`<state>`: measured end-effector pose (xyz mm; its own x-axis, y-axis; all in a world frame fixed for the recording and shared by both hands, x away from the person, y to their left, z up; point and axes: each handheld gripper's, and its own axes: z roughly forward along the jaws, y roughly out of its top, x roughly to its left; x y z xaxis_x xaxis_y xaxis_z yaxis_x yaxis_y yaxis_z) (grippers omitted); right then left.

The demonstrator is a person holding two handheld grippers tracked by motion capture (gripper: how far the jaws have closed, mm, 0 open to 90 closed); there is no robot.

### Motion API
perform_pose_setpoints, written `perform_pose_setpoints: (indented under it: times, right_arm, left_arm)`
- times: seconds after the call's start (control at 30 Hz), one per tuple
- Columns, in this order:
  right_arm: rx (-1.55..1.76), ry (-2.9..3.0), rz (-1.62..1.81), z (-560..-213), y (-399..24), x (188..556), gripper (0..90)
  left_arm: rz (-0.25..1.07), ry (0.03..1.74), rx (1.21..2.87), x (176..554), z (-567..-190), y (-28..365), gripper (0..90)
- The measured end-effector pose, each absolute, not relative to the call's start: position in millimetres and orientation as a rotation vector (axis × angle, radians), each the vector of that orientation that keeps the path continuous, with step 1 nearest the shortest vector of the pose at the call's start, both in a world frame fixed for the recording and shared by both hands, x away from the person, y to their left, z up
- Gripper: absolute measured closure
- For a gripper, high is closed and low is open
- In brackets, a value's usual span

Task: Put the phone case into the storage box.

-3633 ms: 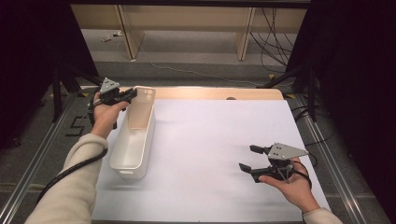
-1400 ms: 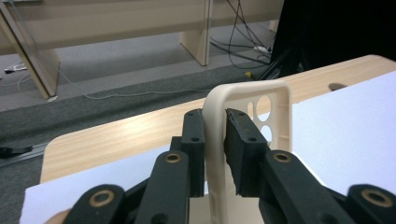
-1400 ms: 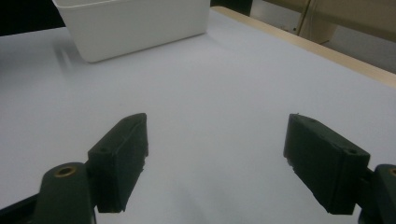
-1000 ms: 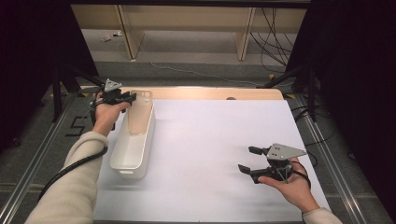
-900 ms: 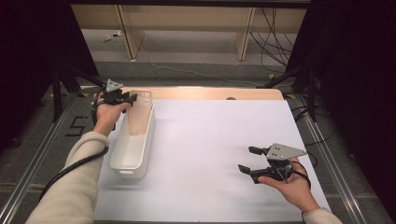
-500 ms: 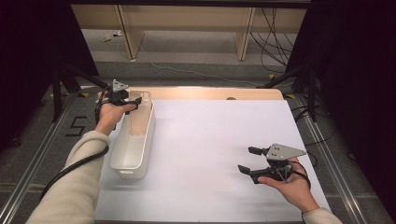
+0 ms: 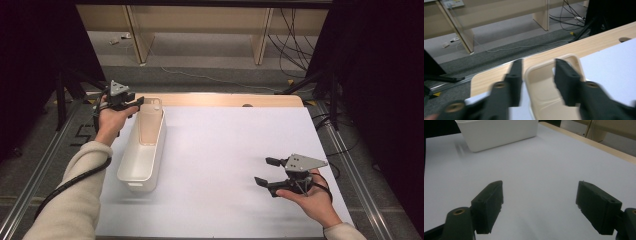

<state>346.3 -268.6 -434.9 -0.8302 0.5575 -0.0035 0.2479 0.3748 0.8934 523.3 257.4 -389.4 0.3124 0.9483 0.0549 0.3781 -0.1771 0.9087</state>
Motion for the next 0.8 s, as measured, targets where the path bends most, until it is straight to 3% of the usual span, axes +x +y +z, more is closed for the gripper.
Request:
perform_pose_setpoints:
  times: [0.1,0.17,0.8]
  right_arm:
    - [0.706,2.335,1.438,-435.1,-268.3,346.4,23.2]
    - [0.706,2.336,1.438,-435.2,-268.3,346.4,23.2]
    - [0.709,2.338,1.436,-435.3,-269.3,346.3,23.3]
  left_arm:
    - [0.84,1.282,1.704,522.7,-393.1,262.7,85.3]
    - [0.829,1.322,1.708,524.6,-397.8,264.9,89.2]
    - [0.819,1.325,1.781,538.7,-418.1,260.4,89.2]
